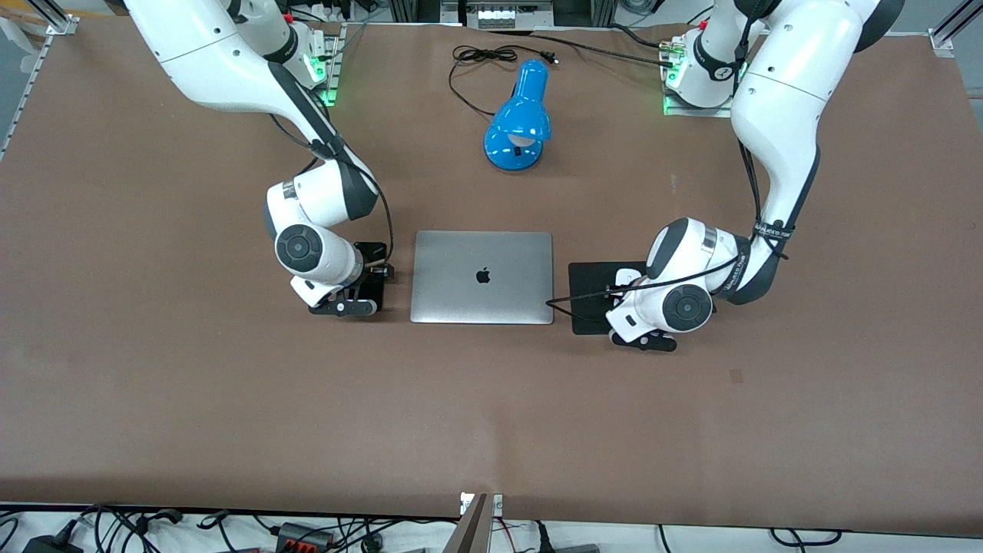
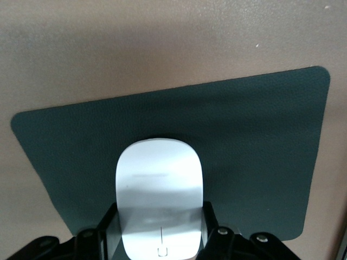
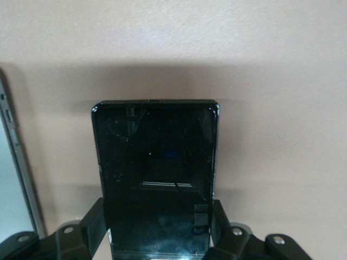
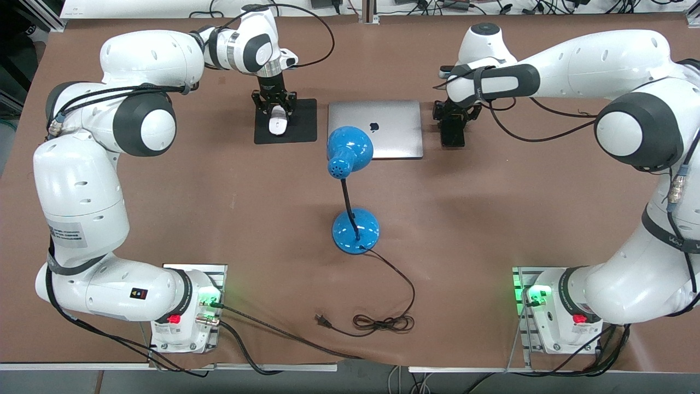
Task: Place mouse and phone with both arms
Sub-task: 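Lower the phone beside the laptop while the left gripper sets the mouse down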
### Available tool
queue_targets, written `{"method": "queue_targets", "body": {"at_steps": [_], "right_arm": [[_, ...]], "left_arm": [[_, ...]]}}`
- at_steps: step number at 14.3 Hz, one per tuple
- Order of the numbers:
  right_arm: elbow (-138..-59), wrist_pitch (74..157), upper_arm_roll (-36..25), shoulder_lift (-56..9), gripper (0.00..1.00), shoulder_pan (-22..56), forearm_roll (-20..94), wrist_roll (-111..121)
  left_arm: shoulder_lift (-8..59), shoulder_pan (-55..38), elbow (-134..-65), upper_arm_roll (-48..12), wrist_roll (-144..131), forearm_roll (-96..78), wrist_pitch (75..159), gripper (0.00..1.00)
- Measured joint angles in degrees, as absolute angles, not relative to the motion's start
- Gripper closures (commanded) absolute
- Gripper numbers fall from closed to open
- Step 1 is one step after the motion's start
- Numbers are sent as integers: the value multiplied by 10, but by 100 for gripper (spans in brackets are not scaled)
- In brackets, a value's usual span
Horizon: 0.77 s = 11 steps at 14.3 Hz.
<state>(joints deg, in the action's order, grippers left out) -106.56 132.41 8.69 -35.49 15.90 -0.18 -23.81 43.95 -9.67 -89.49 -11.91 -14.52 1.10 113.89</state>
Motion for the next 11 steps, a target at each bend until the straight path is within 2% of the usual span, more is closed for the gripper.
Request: {"method": "queue_targets", "body": {"at_steps": [2, 4, 5, 6, 7, 11], "right_arm": [[-1066, 1325, 87, -356, 71, 162, -2, -239], [-1065, 1326, 87, -356, 70, 162, -2, -239], [-1065, 1326, 87, -356, 66, 162, -2, -239], [-1065, 1327, 87, -356, 23, 163, -2, -239], [-1065, 1327, 87, -356, 0, 163, -2, -239], [-1053, 1328, 86, -349, 0, 163, -2, -239]], "left_arm": [[440, -95, -894, -119, -147, 10, 1139, 0], [439, -88, -880, -118, -148, 10, 1132, 0], [436, -82, -866, -118, -147, 10, 1113, 0], [431, -76, -851, -118, -147, 10, 1089, 0], [422, -69, -837, -117, -147, 10, 1068, 0], [345, -31, -818, -113, -143, 11, 1023, 0]]}}
